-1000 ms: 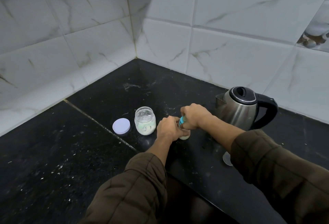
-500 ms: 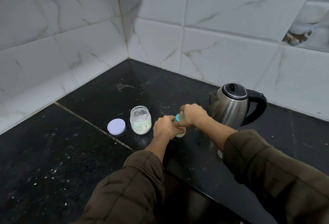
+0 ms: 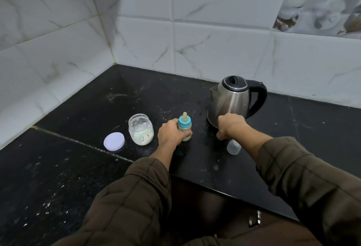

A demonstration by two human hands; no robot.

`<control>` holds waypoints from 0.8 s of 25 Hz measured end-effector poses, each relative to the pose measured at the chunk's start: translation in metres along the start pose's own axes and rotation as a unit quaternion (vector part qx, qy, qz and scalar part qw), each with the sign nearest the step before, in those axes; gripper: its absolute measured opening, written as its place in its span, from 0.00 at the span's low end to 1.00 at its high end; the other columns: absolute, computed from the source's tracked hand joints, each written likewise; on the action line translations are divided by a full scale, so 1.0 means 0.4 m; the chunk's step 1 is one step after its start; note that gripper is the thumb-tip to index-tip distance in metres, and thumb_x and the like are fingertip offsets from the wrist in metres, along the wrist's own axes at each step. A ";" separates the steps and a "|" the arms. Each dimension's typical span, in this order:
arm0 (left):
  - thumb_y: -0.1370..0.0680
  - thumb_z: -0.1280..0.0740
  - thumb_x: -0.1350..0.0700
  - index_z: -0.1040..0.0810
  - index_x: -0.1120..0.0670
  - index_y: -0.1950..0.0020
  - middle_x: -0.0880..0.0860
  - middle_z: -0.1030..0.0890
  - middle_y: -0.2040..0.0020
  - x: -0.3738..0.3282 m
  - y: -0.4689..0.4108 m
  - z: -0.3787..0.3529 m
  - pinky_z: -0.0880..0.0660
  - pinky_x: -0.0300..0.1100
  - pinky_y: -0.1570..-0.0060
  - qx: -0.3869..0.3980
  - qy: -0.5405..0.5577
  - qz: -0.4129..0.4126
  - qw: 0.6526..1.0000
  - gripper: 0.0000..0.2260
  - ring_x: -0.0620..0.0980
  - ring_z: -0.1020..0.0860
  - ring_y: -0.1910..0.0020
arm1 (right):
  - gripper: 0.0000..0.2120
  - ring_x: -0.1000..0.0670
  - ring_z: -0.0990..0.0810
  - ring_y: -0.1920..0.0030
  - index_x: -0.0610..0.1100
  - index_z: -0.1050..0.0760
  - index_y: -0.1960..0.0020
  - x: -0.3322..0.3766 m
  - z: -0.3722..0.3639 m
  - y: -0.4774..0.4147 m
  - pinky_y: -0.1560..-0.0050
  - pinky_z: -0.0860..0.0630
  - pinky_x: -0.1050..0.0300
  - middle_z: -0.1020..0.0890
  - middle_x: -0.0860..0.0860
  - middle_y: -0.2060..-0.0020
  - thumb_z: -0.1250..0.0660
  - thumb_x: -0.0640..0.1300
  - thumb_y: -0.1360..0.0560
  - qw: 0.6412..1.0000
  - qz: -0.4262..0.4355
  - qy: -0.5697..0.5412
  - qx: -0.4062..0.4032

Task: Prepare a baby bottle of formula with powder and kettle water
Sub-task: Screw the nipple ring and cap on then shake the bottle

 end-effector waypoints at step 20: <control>0.35 0.17 0.40 0.21 0.47 0.31 0.46 0.16 0.38 -0.018 0.014 0.006 0.24 0.50 0.35 -0.004 0.073 -0.027 0.997 0.35 0.50 0.21 0.36 | 0.07 0.41 0.17 0.58 0.42 0.26 0.56 0.040 0.079 0.003 0.57 0.18 0.53 0.19 0.44 0.58 0.31 0.40 0.32 0.985 0.019 -0.167 -0.045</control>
Point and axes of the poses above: each hand's wrist, its own y-axis away from the middle knuckle, its own z-axis out of the back of the hand, x = y × z, the point moved 9 cm from there along -y, towards the middle knuckle
